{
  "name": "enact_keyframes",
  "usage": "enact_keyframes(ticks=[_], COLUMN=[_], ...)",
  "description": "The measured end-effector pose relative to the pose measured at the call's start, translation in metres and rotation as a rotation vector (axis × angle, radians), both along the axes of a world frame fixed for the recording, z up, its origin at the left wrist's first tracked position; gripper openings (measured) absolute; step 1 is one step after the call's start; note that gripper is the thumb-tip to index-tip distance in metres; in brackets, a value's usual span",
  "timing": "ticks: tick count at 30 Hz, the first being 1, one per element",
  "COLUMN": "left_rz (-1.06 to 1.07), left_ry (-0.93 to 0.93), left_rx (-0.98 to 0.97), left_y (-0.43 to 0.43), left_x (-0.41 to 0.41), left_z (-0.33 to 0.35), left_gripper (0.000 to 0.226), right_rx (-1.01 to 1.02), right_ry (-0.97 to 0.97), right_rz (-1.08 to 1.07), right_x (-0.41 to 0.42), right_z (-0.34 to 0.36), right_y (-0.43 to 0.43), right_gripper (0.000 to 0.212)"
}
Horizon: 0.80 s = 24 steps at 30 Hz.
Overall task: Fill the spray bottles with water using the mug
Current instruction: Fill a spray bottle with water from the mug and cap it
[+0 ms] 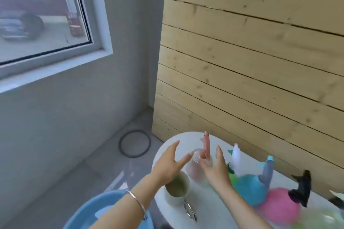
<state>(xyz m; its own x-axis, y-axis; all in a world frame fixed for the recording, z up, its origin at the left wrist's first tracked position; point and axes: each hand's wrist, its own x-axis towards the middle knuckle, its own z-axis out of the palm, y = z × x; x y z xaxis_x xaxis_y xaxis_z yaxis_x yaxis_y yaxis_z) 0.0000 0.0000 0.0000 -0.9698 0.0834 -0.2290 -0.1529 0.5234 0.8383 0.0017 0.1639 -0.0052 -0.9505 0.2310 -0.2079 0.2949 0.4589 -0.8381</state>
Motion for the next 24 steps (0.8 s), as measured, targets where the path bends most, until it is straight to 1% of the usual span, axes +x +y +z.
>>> enact_keyframes(ticks=[3,5,7,9,11,13,14,18,20,21,22,24], left_rz=[-0.076,-0.126,-0.174,-0.187,-0.192,-0.197,-0.194,-0.125,-0.086,-0.073,-0.066,-0.047], left_ry=[0.0,0.007,0.008,-0.003,0.024,0.064,0.085,0.229,0.313,0.343,0.363,0.417], left_rx=[-0.026,-0.023,0.018,0.073,0.075,0.069,0.072,0.077,0.102,0.131,0.156,0.159], left_y=[0.009,0.012,0.015,0.015,0.018,0.022,0.023,0.02,0.014,0.011,0.008,0.004], left_x=[-0.017,-0.025,-0.031,-0.038,-0.039,-0.036,-0.033,-0.023,-0.016,-0.013,-0.008,-0.002], left_z=[-0.026,-0.04,-0.061,-0.077,-0.088,-0.096,-0.097,-0.092,-0.087,-0.084,-0.078,-0.065], left_gripper=[0.072,0.073,0.075,0.072,0.079,0.087,0.087,0.071,0.057,0.054,0.059,0.087], right_rx=[-0.084,-0.175,-0.163,-0.096,-0.035,0.014,0.038,0.006,-0.043,-0.073,-0.108,-0.207], right_ry=[0.156,0.266,0.326,0.381,0.45,0.486,0.499,0.546,0.629,0.686,0.741,0.84], right_rz=[-0.007,-0.038,-0.095,-0.122,-0.131,-0.139,-0.143,-0.11,-0.101,-0.098,-0.098,-0.08], right_x=[-0.008,-0.014,-0.022,-0.03,-0.035,-0.038,-0.038,-0.034,-0.029,-0.027,-0.025,-0.02], right_z=[-0.026,-0.048,-0.068,-0.083,-0.096,-0.105,-0.107,-0.106,-0.093,-0.083,-0.066,-0.029], right_y=[-0.008,-0.01,-0.011,-0.011,-0.009,-0.006,-0.003,-0.004,-0.008,-0.01,-0.011,-0.014], right_gripper=[0.058,0.045,0.031,0.017,0.016,0.022,0.025,0.023,0.024,0.024,0.024,0.021])
